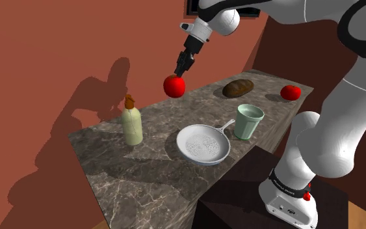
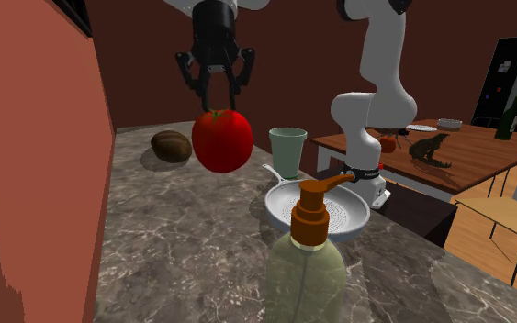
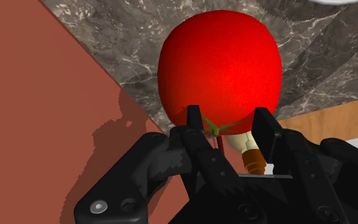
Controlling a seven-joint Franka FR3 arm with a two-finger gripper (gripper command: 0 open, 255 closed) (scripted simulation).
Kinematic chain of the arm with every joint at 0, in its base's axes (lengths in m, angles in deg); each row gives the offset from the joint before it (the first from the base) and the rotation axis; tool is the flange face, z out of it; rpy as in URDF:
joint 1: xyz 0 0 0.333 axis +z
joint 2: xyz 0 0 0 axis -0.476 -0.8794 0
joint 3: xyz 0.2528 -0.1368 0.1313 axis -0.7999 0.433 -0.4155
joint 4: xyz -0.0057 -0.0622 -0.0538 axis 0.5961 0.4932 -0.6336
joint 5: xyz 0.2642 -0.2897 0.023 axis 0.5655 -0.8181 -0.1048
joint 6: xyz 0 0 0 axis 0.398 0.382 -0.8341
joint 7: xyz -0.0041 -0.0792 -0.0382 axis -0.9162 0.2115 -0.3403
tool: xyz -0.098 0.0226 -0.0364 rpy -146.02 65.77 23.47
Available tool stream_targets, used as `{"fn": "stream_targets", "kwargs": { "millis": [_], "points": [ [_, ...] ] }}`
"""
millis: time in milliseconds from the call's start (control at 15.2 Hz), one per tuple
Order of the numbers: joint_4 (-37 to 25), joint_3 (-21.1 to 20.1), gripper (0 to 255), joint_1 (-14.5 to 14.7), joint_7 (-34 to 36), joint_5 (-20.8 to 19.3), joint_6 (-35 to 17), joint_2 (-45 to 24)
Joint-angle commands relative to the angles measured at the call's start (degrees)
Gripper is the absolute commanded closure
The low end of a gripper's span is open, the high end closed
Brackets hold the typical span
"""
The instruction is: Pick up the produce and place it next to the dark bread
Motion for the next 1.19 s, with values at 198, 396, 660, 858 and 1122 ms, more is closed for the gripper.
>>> {"fn": "stream_targets", "kwargs": {
  "millis": [198,396,660,858,1122],
  "points": [
    [1.15,2.69,255,-2.36,-3.56,-1.50,2.99,2.70],
    [1.88,4.91,255,-4.12,-6.62,-2.50,4.96,4.19],
    [1.86,8.19,255,-6.42,-10.97,-3.64,7.90,5.31],
    [1.12,10.95,255,-8.00,-14.48,-4.29,10.29,5.42],
    [-0.86,14.98,255,-10.00,-19.60,-4.63,13.75,4.46]
  ]
}}
